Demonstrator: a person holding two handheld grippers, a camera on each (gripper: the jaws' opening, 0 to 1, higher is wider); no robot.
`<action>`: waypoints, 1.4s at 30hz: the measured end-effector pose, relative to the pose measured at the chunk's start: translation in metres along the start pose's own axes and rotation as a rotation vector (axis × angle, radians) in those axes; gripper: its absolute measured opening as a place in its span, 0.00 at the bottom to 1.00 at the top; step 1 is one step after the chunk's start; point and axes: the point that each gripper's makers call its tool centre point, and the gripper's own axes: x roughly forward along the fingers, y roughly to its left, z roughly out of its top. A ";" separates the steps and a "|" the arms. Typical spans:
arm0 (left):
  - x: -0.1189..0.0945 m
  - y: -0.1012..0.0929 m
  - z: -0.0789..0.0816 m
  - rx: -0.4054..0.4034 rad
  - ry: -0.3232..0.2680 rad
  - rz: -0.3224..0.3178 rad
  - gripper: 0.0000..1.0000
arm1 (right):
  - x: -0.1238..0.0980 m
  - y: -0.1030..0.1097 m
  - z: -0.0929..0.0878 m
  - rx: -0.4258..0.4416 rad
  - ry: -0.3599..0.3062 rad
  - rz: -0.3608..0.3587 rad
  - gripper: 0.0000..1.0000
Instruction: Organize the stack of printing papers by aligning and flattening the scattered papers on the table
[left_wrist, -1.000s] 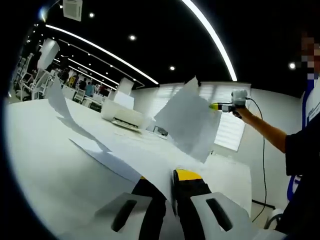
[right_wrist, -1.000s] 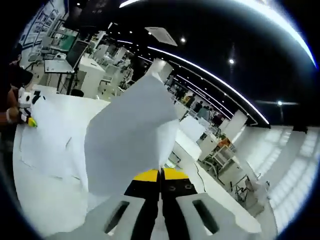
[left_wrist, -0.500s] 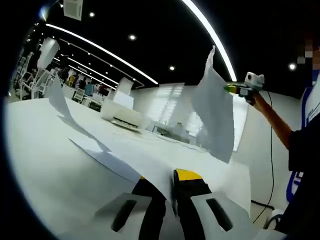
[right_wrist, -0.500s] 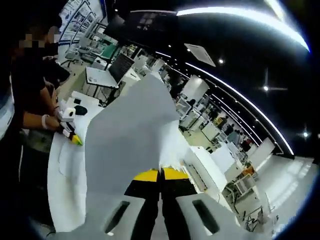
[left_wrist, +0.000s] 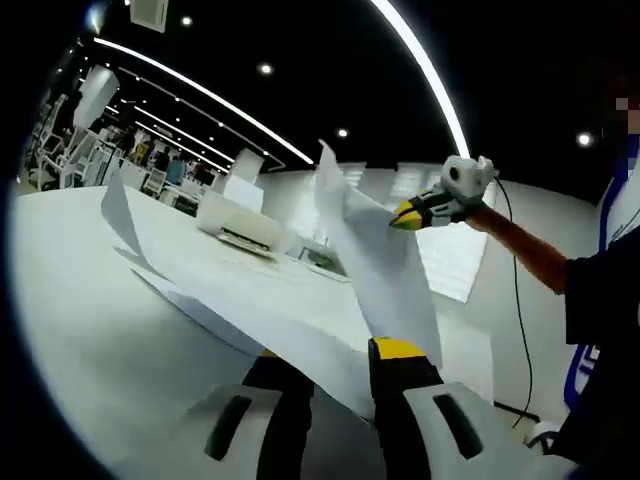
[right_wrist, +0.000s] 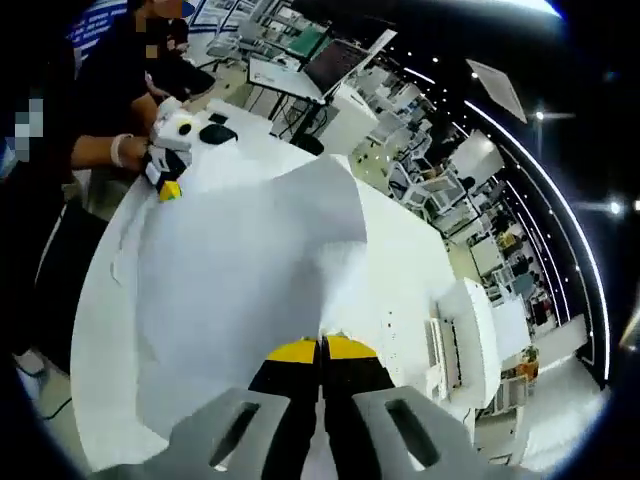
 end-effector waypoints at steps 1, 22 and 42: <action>0.000 -0.002 0.000 -0.029 -0.002 -0.011 0.26 | 0.003 0.000 -0.004 -0.005 0.018 0.009 0.00; 0.002 -0.009 -0.002 -0.044 0.006 -0.034 0.21 | 0.021 0.057 0.120 -0.155 -0.177 0.105 0.00; -0.002 -0.004 0.001 -0.040 -0.002 -0.031 0.07 | 0.029 -0.038 0.012 0.380 -0.260 -0.116 0.20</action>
